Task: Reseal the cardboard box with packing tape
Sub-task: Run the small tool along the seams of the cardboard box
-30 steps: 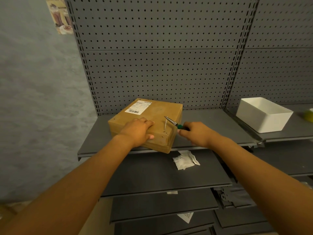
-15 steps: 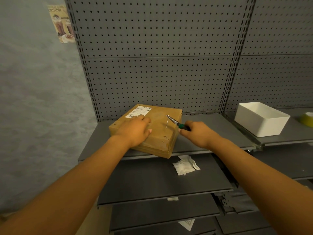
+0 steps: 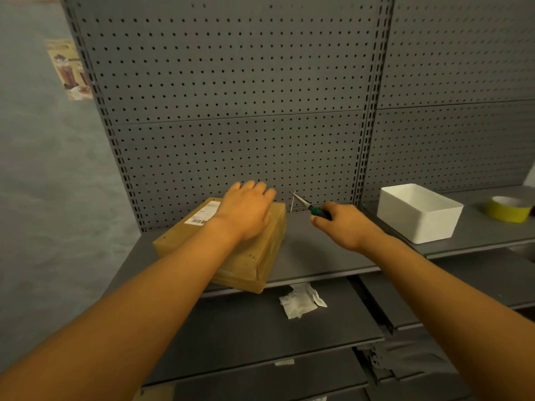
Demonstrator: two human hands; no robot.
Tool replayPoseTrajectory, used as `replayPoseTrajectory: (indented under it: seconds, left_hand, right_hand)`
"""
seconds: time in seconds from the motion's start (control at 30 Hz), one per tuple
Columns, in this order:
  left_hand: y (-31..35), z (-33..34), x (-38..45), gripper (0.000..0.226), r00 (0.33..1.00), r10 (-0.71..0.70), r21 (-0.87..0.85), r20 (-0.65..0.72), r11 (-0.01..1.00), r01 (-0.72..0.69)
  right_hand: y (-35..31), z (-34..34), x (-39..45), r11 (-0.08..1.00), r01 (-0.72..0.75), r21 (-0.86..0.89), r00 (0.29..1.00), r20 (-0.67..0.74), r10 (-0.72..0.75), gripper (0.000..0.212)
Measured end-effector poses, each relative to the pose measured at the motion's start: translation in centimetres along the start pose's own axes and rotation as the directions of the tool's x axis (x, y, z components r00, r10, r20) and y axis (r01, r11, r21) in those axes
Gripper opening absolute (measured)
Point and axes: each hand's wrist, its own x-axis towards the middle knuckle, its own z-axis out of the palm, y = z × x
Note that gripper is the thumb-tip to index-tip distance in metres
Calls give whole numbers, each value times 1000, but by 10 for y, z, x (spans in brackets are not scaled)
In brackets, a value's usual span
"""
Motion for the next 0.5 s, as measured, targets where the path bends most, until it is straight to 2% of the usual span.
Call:
replayPoseTrajectory:
  seconds: [0.5]
  left_hand:
    - [131,-5,131,40,1000,-13,5,-9,1000,13]
  right_hand:
    - [159,-96,25,1000,-15,6,999,-47,15,25]
